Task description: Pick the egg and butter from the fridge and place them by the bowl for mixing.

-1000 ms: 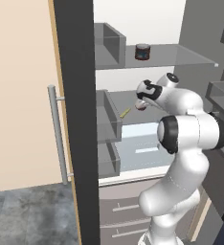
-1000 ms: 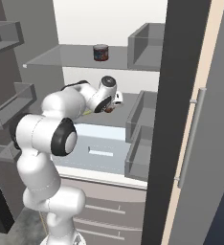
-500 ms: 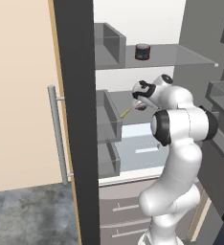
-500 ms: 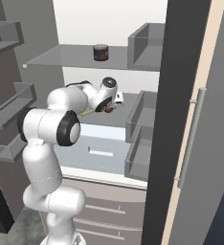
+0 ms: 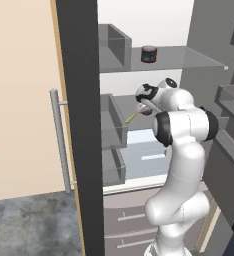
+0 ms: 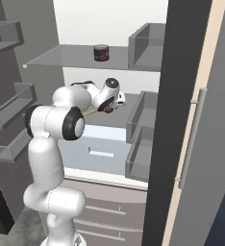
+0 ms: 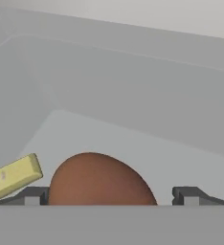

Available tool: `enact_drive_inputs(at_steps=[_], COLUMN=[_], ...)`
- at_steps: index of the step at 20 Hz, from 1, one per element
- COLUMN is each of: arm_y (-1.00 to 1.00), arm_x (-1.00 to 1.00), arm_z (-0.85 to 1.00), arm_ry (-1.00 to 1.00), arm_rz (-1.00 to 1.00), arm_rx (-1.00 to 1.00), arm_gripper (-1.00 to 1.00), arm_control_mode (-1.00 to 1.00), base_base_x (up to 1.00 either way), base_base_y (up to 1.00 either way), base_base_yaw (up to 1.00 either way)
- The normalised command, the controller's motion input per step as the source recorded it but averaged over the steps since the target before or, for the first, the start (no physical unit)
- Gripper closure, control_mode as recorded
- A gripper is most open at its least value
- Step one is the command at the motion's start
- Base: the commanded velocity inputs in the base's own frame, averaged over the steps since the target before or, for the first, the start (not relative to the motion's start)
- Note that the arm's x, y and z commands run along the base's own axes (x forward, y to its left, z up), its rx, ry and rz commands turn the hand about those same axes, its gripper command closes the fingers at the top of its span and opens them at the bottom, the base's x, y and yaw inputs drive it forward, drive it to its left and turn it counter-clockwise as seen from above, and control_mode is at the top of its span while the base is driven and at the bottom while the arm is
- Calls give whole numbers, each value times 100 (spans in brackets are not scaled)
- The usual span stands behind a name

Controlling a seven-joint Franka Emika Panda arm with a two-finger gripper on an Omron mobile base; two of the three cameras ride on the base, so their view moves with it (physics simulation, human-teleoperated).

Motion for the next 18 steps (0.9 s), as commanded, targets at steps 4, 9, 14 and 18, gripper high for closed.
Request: enact_drive_inputs(at_steps=[4,9,14,18], arm_y=[17,21,19,6], arm_x=[4,6,-32,-58], arm_z=[-35,-41,-46,7], arm_ry=[1,1,3,4], arm_rz=[0,0,0,0], arm_rx=[0,-1,-4,0], arm_gripper=[100,100,100,100], arm_control_mode=[-100,-100,-100,-100], base_base_x=[0,0,0,0], base_base_y=[0,0,0,0], base_base_yaw=[0,0,0,0])
